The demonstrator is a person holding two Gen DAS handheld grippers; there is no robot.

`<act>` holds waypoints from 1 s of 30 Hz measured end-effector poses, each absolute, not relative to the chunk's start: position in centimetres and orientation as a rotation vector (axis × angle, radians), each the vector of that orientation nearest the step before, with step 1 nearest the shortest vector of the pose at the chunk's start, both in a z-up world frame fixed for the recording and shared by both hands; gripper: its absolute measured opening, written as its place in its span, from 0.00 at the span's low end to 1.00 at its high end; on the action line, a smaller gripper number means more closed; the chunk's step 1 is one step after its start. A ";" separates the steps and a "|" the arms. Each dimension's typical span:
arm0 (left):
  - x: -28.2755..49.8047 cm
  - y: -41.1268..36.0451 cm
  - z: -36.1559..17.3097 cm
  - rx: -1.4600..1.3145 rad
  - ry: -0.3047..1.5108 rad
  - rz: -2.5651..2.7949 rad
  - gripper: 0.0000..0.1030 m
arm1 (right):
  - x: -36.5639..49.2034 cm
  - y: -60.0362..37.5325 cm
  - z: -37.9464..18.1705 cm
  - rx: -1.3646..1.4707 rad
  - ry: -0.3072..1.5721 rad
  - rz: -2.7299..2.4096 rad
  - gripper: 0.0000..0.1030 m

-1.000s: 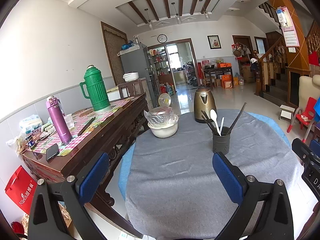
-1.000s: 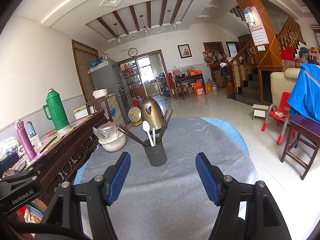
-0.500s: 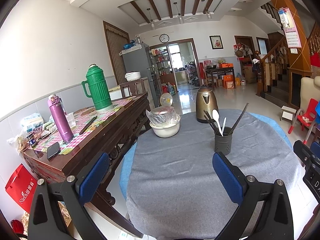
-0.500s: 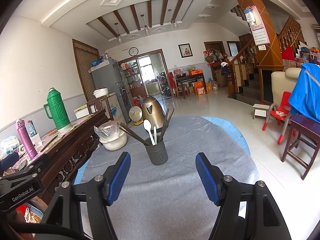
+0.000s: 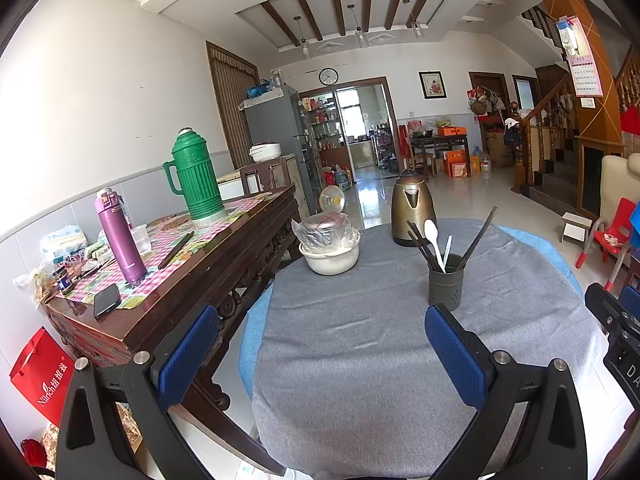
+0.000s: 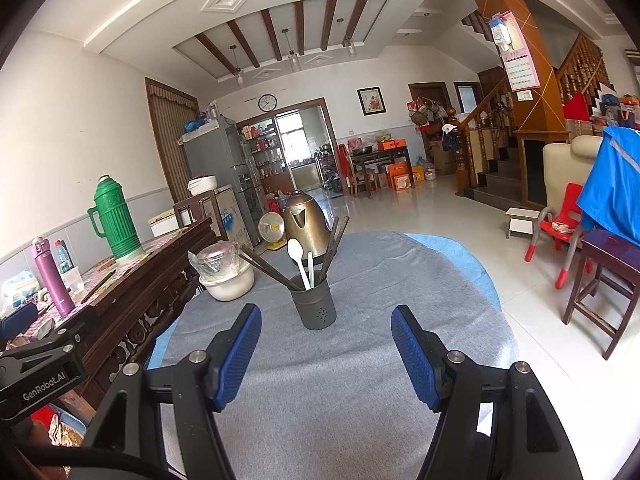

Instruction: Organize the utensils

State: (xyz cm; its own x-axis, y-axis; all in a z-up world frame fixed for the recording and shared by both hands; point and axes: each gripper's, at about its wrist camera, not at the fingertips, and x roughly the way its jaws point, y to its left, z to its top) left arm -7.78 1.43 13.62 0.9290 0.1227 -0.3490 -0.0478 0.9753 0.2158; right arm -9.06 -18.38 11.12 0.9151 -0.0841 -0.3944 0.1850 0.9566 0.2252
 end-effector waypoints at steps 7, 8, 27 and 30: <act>-7.8 1.4 13.6 0.205 0.369 0.089 1.00 | -9.1 -18.3 11.1 0.263 0.392 -0.140 0.69; -7.8 1.4 13.6 0.205 0.368 0.090 1.00 | -9.0 -18.3 11.1 0.263 0.392 -0.140 0.69; -7.6 1.3 13.8 0.203 0.370 0.092 1.00 | -8.7 -18.0 11.3 0.250 0.388 -0.132 0.69; -7.0 0.9 14.1 0.210 0.377 0.087 1.00 | -8.2 -17.9 11.3 0.237 0.401 -0.128 0.69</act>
State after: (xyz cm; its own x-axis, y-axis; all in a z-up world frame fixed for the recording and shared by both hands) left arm -7.05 0.93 14.06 0.9263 0.1233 -0.3562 -0.0453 0.9746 0.2195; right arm -8.23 -17.90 11.32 0.9133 -0.0767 -0.4001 0.1699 0.9643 0.2030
